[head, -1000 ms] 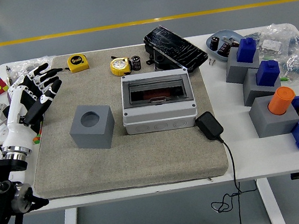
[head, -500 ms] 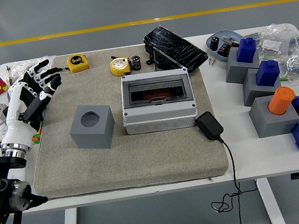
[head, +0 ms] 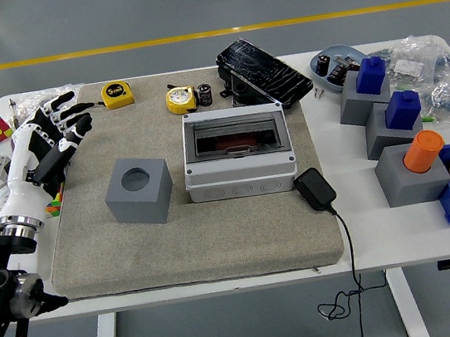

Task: Fetch the battery,place it into the box,close the lid of the box

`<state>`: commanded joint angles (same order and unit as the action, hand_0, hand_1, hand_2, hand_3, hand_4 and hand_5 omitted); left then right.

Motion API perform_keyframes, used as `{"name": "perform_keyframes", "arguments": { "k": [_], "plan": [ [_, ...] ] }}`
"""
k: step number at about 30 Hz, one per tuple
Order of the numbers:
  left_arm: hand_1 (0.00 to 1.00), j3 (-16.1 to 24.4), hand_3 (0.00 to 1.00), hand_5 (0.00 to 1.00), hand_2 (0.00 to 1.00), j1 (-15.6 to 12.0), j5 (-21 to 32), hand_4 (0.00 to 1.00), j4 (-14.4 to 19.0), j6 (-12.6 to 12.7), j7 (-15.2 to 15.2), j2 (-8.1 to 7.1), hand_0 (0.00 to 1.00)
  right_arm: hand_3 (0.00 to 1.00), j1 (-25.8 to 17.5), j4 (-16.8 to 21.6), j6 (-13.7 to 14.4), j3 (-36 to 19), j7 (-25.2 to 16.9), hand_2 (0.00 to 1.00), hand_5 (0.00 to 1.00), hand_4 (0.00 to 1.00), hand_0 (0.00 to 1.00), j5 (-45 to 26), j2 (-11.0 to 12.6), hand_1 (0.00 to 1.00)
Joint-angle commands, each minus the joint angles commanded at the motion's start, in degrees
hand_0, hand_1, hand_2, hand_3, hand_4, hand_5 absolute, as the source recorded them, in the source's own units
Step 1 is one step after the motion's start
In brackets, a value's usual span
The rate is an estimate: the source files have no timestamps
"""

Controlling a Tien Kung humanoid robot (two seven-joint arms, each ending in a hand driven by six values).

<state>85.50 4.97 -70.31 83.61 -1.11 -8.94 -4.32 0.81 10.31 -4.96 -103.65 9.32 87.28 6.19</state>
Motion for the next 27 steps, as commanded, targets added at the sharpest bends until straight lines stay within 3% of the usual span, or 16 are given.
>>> {"name": "perform_keyframes", "arguments": {
  "k": [27],
  "plan": [
    [0.652, -0.84, 0.749, 0.403, 0.683, -0.44, -0.34, 0.998, 0.24, -0.01, 0.39, -0.8, 0.567, 0.738, -0.29, 0.0, 0.0, 1.34, 0.26, 0.731, 0.548, 0.998, 0.762, -0.15, 0.11, 0.719]
  ]
}}
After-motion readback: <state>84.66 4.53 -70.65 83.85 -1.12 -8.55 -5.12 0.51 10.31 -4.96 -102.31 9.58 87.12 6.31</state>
